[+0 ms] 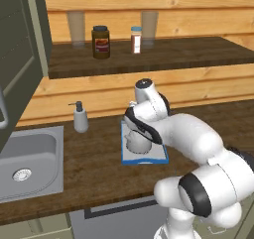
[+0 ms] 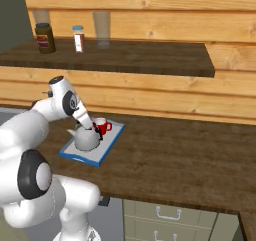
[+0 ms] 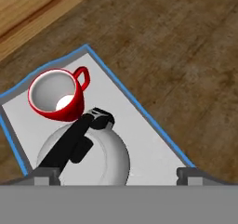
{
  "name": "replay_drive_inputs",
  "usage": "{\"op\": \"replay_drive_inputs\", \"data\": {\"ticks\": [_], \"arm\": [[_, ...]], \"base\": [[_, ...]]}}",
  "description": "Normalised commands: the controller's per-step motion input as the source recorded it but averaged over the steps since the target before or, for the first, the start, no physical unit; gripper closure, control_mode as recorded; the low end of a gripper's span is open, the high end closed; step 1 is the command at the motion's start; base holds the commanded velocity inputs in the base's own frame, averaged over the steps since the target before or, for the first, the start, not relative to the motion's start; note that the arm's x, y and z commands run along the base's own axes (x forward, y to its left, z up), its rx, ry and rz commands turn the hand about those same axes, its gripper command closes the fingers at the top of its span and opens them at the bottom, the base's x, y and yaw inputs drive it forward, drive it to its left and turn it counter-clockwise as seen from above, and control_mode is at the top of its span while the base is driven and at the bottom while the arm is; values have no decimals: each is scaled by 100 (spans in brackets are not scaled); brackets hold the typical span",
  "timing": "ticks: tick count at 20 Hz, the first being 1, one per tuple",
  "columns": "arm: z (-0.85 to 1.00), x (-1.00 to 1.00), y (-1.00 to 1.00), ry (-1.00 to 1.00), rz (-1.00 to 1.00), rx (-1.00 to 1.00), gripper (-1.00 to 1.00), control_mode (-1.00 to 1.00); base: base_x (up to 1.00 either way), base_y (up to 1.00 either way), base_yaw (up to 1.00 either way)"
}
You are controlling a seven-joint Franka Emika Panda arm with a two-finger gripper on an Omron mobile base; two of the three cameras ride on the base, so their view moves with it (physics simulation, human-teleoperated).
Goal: Pick the kettle from the counter and place it on the tray. Then pick the mug from the cabinet and place it on the tray. Then close the cabinet doors.
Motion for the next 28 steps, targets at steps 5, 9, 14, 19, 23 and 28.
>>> {"op": "replay_drive_inputs", "data": {"ticks": [5, 9, 14, 19, 23, 28], "arm": [[52, -55, 0, -7, 0, 0, -100, -100], [20, -100, 0, -15, 0, 0, -100, -100], [31, -100, -1, -14, 5, -1, -100, -100], [36, -100, -3, -6, 13, -9, -100, -100], [50, -83, -17, -1, 20, -14, -100, -100], [45, -57, -38, 0, 22, -12, -100, -100]], "base": [[0, 0, 0], [0, 0, 0], [0, 0, 0], [0, 0, 0], [0, 0, 0], [0, 0, 0]]}}
